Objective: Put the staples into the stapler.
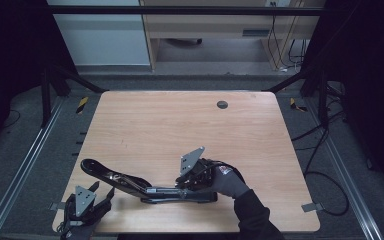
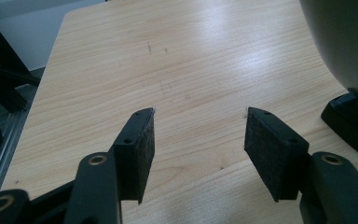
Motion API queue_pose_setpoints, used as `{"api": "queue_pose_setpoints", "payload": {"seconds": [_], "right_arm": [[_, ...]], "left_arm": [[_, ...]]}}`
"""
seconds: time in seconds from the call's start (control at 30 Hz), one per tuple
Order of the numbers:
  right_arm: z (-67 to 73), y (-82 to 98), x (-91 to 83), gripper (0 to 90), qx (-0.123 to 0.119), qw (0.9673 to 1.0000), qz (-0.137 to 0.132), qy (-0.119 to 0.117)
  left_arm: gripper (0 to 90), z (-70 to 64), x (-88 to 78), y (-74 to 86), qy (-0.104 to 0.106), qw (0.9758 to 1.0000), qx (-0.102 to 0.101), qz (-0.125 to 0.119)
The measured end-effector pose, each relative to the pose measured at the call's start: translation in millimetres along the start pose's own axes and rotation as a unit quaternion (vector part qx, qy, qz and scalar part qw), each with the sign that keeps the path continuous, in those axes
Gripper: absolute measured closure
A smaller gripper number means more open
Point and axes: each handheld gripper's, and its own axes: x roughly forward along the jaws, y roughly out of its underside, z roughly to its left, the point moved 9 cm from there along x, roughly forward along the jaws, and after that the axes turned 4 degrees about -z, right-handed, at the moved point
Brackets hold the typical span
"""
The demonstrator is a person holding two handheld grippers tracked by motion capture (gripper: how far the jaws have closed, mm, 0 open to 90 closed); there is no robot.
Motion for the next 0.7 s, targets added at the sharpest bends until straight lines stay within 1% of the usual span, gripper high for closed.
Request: {"api": "queue_pose_setpoints", "payload": {"seconds": [0.23,0.47,0.6,0.7], "right_arm": [[0.8,-1.2,4.7,77.9,0.000,1.0000,-0.001,-0.004],[1.6,-3.5,7.4,78.0,0.001,1.0000,-0.002,-0.003],[1.6,-3.3,10.2,78.0,-0.003,1.0000,-0.002,-0.004],[1.8,-1.8,12.5,77.9,0.000,1.0000,0.000,-0.004]], "left_arm": [[42.3,-0.1,0.1,0.1,0.000,1.0000,0.000,0.000],[42.2,-0.1,0.1,0.1,0.000,1.0000,0.000,0.000],[42.2,-0.1,0.0,0.0,0.000,1.0000,0.000,0.000],[42.2,-0.1,0.0,0.0,0.000,1.0000,0.000,0.000]]}}
